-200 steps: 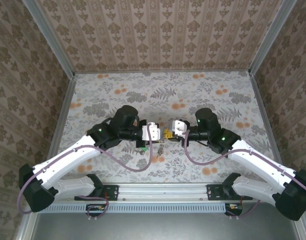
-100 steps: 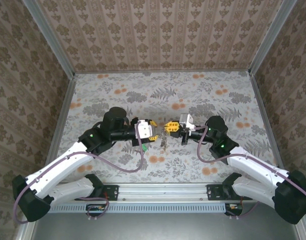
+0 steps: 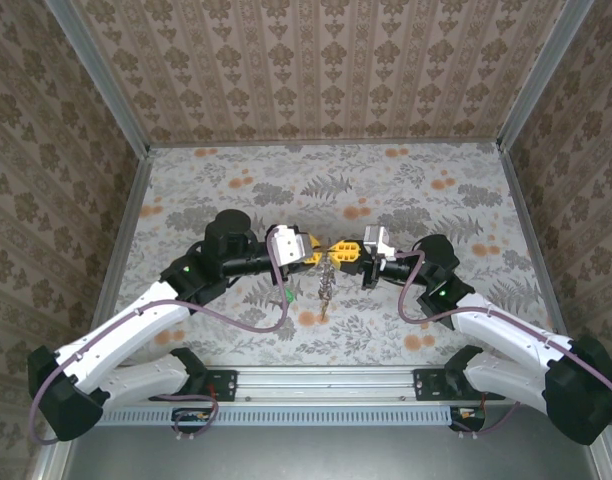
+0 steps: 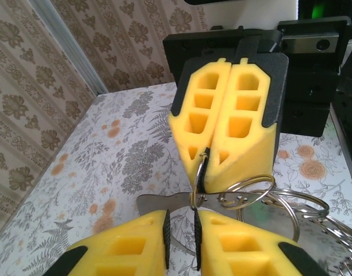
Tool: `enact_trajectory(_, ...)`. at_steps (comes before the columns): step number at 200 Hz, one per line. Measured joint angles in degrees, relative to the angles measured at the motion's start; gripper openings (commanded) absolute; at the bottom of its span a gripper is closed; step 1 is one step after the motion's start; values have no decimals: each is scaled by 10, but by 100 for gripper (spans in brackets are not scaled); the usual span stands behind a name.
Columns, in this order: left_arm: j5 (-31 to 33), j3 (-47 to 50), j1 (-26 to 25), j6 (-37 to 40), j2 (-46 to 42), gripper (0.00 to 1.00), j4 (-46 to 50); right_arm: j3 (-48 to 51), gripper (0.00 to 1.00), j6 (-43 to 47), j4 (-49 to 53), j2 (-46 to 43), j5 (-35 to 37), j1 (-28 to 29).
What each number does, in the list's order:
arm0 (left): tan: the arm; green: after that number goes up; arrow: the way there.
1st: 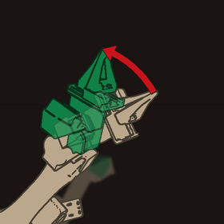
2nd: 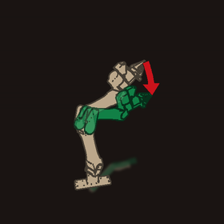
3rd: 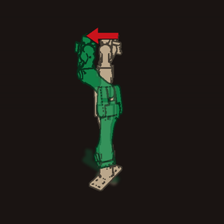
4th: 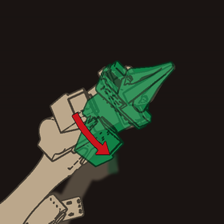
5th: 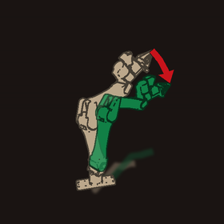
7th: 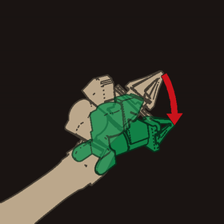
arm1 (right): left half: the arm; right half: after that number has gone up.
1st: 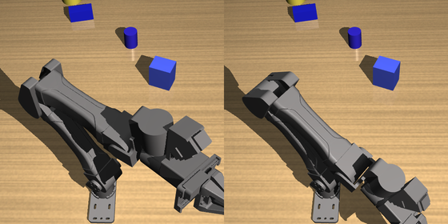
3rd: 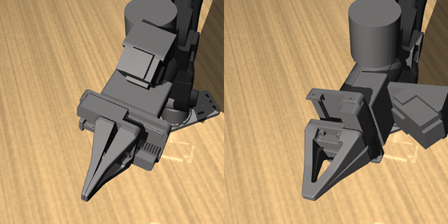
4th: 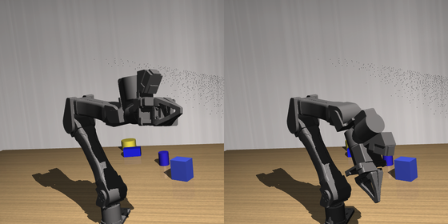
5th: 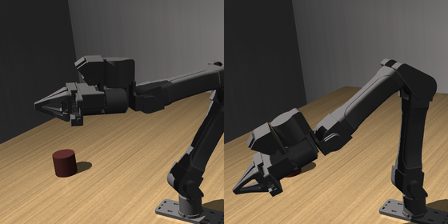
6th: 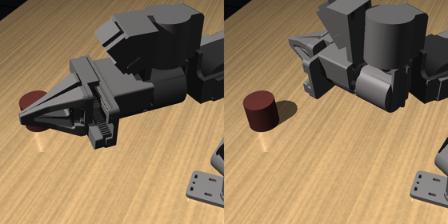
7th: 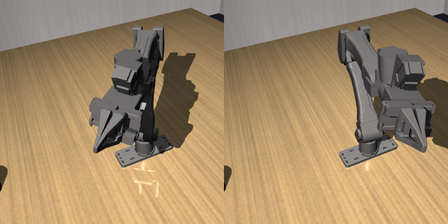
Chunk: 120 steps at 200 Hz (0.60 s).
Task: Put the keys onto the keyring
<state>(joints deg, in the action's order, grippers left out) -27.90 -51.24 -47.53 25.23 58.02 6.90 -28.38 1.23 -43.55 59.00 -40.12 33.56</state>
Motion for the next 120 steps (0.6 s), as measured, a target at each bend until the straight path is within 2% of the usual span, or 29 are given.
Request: enact_trajectory(120,-45,-3,0,0,5,17,3,0,0,8,10,0,-13,0)
